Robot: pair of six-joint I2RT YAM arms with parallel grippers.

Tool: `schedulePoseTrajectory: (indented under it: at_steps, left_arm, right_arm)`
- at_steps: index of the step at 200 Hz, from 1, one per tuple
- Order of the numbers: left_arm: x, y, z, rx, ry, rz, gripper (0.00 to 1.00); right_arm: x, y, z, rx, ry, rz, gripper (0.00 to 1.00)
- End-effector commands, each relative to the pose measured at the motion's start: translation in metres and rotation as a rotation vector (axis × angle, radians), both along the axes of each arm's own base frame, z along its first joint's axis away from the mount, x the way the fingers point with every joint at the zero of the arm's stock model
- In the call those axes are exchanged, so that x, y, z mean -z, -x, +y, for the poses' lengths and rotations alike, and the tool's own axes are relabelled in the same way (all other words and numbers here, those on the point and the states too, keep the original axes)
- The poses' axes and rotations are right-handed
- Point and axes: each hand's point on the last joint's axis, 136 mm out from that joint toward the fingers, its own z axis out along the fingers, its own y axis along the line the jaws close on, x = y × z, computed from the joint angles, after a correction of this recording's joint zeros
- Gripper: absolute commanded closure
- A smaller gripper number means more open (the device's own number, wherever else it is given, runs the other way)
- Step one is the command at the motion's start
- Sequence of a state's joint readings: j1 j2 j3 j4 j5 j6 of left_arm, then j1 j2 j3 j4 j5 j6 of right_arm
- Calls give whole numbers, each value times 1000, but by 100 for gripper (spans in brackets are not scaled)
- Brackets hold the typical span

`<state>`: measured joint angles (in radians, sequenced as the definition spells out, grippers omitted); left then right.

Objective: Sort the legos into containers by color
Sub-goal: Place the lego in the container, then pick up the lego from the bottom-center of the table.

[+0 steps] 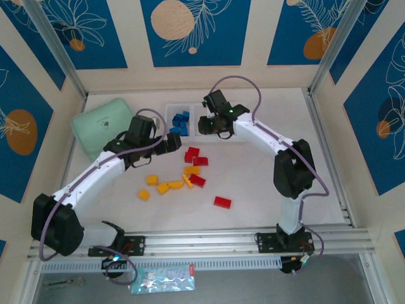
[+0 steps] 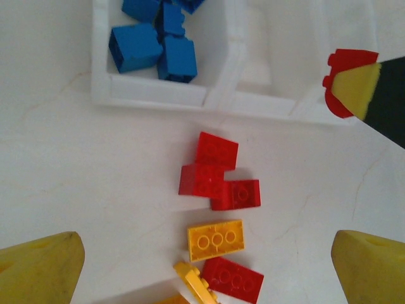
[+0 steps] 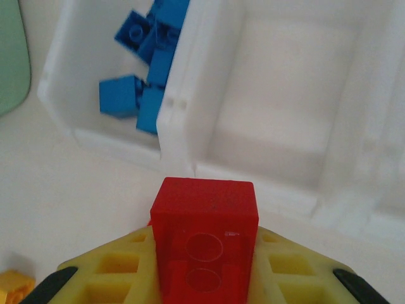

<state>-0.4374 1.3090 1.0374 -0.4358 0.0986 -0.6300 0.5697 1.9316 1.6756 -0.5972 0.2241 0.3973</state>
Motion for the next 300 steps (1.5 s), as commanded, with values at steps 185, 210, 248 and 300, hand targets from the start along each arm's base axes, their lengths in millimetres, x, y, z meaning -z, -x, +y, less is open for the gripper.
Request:
schedulePoseTrajectory:
  at_steps: [185,210,248,300]
  left_arm:
    - [-9,6,-11,46,103,1,0]
    - [-4,22,-17,80,101,22,0]
    - [8,53,-30,130,85,58,0]
    - [28,89,-45,162,56,88,0]
  right_arm:
    - [-14,7,-22,-43,30,38,37]
    - [-5,52,-43,-27,33,118,36]
    - [10,128,-78,2,81,218,31]
    - [44,236,-106,15,130,373,26]
